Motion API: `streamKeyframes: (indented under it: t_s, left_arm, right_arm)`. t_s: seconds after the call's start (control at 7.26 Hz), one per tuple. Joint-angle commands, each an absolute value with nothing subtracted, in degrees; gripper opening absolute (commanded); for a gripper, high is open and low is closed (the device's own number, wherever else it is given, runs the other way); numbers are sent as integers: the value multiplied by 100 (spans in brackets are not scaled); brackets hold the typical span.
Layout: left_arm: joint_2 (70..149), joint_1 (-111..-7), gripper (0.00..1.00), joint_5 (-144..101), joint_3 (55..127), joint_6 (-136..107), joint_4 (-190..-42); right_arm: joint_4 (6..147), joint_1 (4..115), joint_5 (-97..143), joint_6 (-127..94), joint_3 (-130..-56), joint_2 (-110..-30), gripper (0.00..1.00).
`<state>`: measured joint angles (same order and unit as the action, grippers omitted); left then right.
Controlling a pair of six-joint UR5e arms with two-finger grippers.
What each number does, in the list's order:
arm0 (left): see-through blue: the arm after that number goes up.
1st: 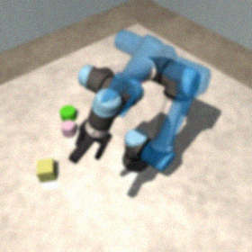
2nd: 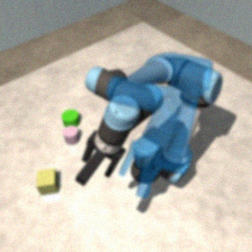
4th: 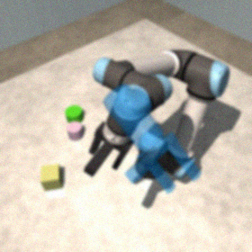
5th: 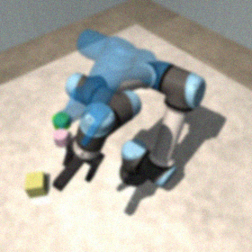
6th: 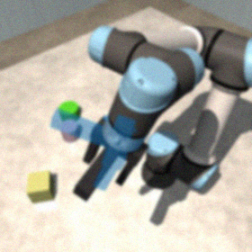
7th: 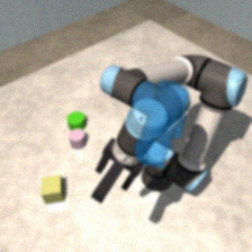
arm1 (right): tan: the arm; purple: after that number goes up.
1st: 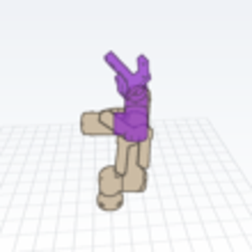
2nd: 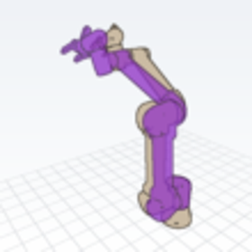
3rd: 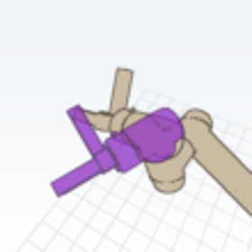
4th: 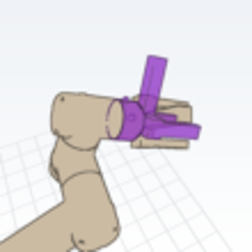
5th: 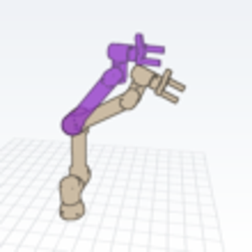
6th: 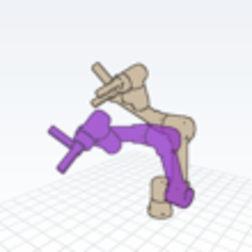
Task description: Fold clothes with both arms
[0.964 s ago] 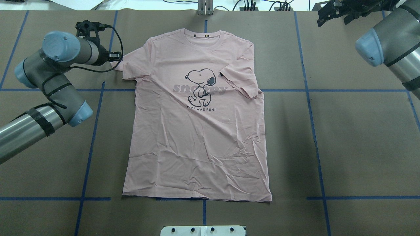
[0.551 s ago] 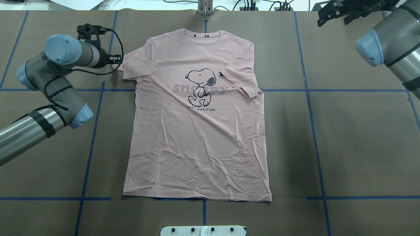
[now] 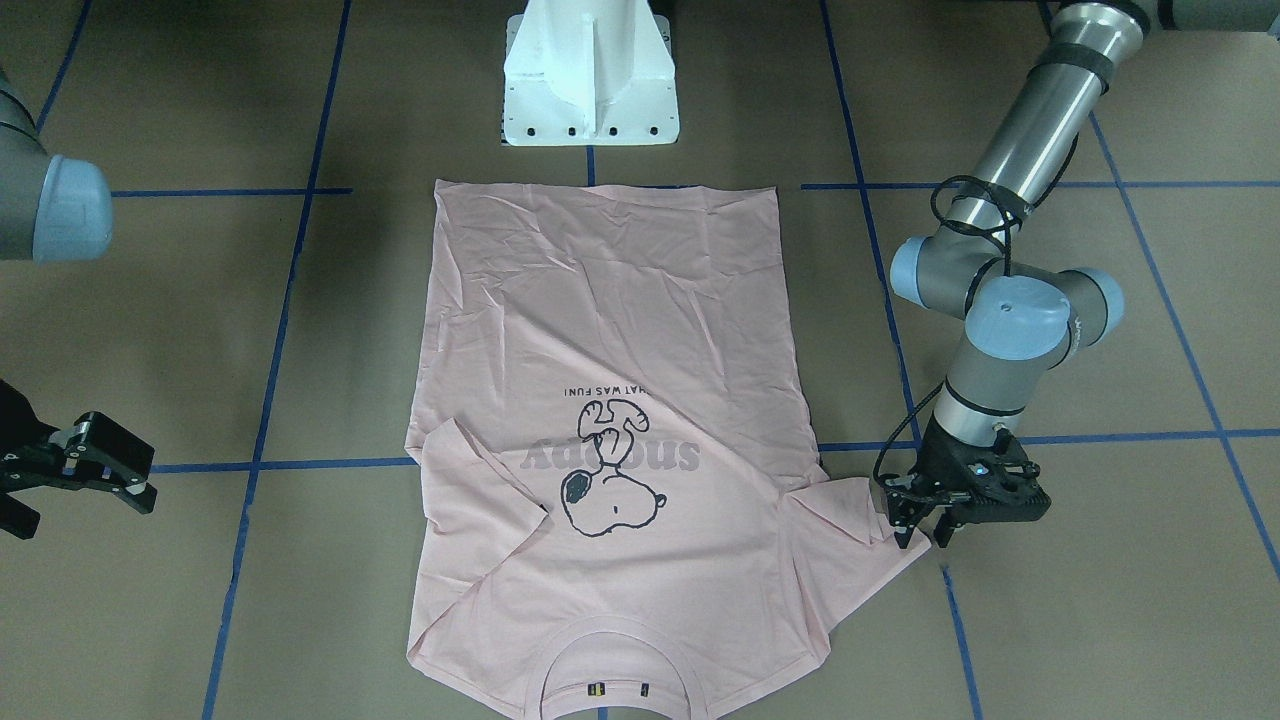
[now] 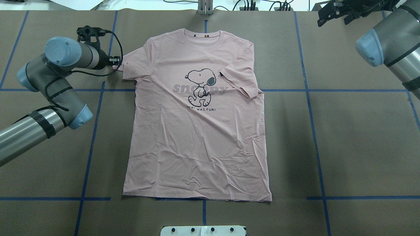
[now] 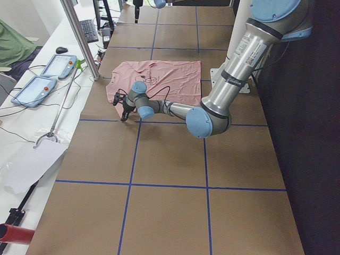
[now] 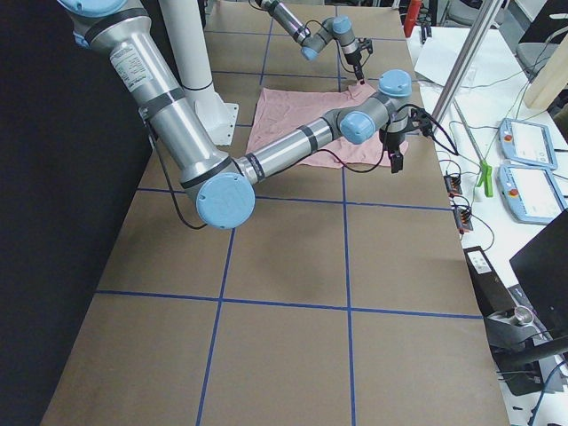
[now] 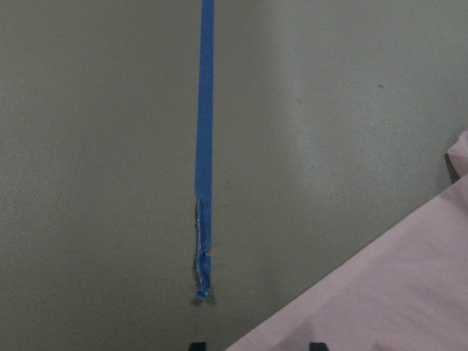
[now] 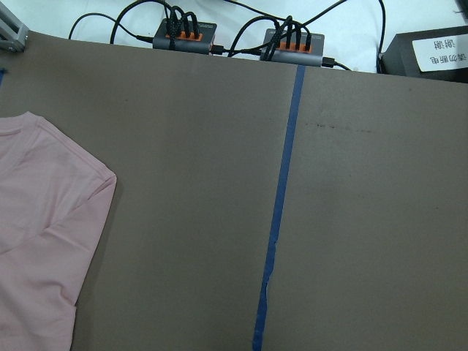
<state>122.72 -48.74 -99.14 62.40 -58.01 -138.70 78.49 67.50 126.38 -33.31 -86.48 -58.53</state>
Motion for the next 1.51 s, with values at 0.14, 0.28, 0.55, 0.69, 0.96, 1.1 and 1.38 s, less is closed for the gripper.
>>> streamKeyframes:
  t_s: [0.14, 0.28, 0.55, 0.69, 0.96, 1.1, 1.38]
  left_arm:
    - [12261, -4860, 0, -9914, 6249, -5783, -13966]
    - [12252, -4860, 0, -9914, 6266, -5722, -13957]
    - [12287, -4878, 0, -9931, 6511, -5423, -13826]
    - [12444, -4878, 0, -9940, 6782, -5432, -13277]
    - [13250, -4860, 0, -9923, 7162, -5746, -11487]
    - [13654, -4730, 0, -9905, 7015, -6287, -11113]
    - [14602, -4309, 0, -9416, 5843, -7071, -10969]
  right_arm:
    - [7849, 6750, 12630, -3331, -8648, -5862, 100]
    - [7849, 6750, 12630, -3331, -8648, -5862, 100]
    - [7840, 6750, 12630, -3340, -8657, -5871, 100]
    - [7840, 6750, 12621, -3340, -8649, -5871, 100]
    - [7840, 6750, 12604, -3349, -8657, -5871, 100]
    - [7831, 6750, 12604, -3366, -8666, -5880, 100]
    - [7831, 6750, 12595, -3392, -8675, -5897, 100]
